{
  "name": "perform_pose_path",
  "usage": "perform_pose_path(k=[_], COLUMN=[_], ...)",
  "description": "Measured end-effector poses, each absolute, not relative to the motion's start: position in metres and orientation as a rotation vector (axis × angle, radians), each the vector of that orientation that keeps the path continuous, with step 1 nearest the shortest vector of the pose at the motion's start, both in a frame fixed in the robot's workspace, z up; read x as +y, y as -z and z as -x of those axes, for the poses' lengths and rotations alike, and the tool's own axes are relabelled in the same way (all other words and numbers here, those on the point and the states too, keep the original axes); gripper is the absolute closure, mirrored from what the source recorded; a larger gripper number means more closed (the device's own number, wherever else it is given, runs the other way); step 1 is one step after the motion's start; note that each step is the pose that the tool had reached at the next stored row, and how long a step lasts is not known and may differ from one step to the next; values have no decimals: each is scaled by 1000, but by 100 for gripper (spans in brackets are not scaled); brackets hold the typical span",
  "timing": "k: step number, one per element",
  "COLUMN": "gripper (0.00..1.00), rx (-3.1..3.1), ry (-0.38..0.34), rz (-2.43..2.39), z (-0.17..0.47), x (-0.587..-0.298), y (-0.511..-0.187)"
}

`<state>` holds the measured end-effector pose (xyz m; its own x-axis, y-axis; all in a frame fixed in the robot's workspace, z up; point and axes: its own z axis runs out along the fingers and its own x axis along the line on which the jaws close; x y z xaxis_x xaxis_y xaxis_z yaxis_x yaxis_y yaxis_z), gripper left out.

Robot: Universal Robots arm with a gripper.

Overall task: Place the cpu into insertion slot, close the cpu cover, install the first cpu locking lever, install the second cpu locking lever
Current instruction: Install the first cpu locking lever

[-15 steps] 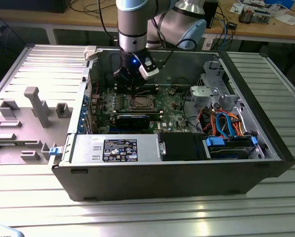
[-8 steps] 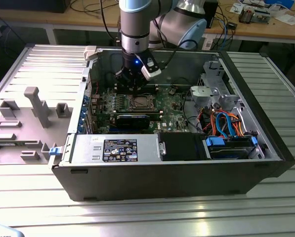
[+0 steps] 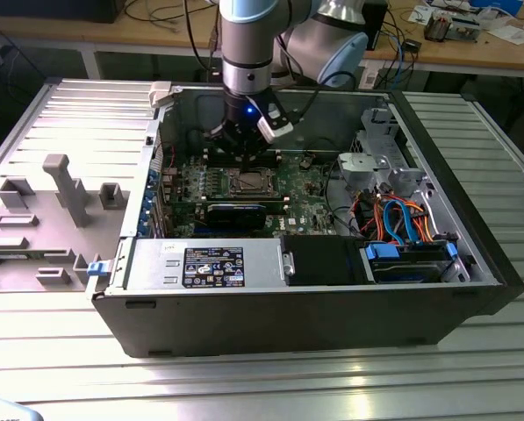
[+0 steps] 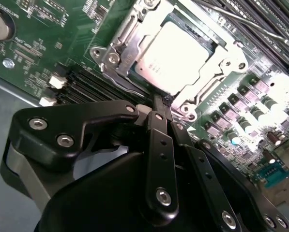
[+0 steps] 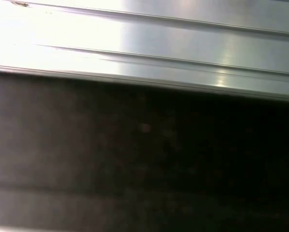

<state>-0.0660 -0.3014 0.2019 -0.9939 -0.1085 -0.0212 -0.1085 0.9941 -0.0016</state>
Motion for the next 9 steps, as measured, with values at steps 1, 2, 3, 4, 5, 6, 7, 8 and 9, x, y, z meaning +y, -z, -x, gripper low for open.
perform_pose_path(k=[1,2,3,4,5,6,7,8,9], gripper=[89,89,89,89,89,89,89,89,89], rx=[3116,3116,3116,3116,3116,3116,3117,3117,3117], ry=[2,3,4,5,6,8,9,11,11], rz=[170,170,170,169,170,170,170,170,170], z=[65,64,63,62,60,59,58,56,54], x=[-301,-301,-301,-301,-301,-301,-301,-301,-301], y=[-202,-202,-202,-202,-202,-202,-202,-202,-202])
